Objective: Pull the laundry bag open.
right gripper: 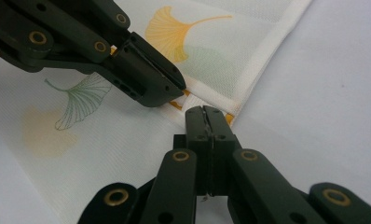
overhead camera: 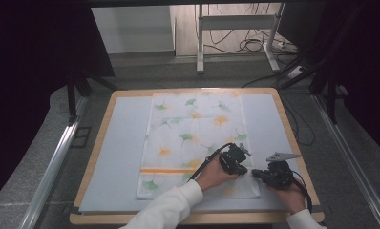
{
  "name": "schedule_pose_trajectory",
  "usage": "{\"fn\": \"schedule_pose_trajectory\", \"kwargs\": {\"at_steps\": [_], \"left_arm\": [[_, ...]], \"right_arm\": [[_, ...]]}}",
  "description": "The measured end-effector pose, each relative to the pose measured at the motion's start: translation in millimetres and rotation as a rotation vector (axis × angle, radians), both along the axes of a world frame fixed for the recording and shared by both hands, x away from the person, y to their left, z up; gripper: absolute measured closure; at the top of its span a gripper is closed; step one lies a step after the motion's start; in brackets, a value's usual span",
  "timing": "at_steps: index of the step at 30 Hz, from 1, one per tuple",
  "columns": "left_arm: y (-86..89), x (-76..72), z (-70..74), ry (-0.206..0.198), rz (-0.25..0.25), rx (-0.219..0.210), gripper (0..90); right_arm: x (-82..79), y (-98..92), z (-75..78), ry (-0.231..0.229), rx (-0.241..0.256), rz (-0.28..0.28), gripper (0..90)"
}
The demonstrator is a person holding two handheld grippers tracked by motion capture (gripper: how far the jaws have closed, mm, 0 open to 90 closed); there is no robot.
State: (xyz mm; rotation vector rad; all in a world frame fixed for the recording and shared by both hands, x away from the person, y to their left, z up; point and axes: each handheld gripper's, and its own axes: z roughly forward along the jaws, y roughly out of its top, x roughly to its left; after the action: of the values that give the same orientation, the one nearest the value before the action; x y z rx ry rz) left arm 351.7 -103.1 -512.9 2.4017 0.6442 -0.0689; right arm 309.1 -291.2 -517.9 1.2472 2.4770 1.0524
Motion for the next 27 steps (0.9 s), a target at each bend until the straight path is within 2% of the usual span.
{"fn": "schedule_pose_trajectory", "kwargs": {"at_steps": [7, 11, 14, 27], "left_arm": [[0.6, 1.2, 0.2, 0.014, 0.010, -0.005, 90.0], [1.1, 2.3, -0.3, 0.027, 0.017, -0.014, 90.0], [1.4, 3.8, -0.2, 0.058, 0.039, -0.021, 90.0], [3.2, 4.3, -0.3, 0.080, 0.057, -0.021, 90.0]], "right_arm": [[-0.3, 0.3, 0.3, 0.001, -0.002, 0.001, 89.4], [-2.3, 4.7, 1.8, -0.012, -0.043, 0.006, 89.5], [-3.1, 6.2, 1.8, -0.017, -0.049, 0.002, 89.5], [-3.5, 8.0, 2.3, -0.015, -0.065, -0.004, 89.7]]}}
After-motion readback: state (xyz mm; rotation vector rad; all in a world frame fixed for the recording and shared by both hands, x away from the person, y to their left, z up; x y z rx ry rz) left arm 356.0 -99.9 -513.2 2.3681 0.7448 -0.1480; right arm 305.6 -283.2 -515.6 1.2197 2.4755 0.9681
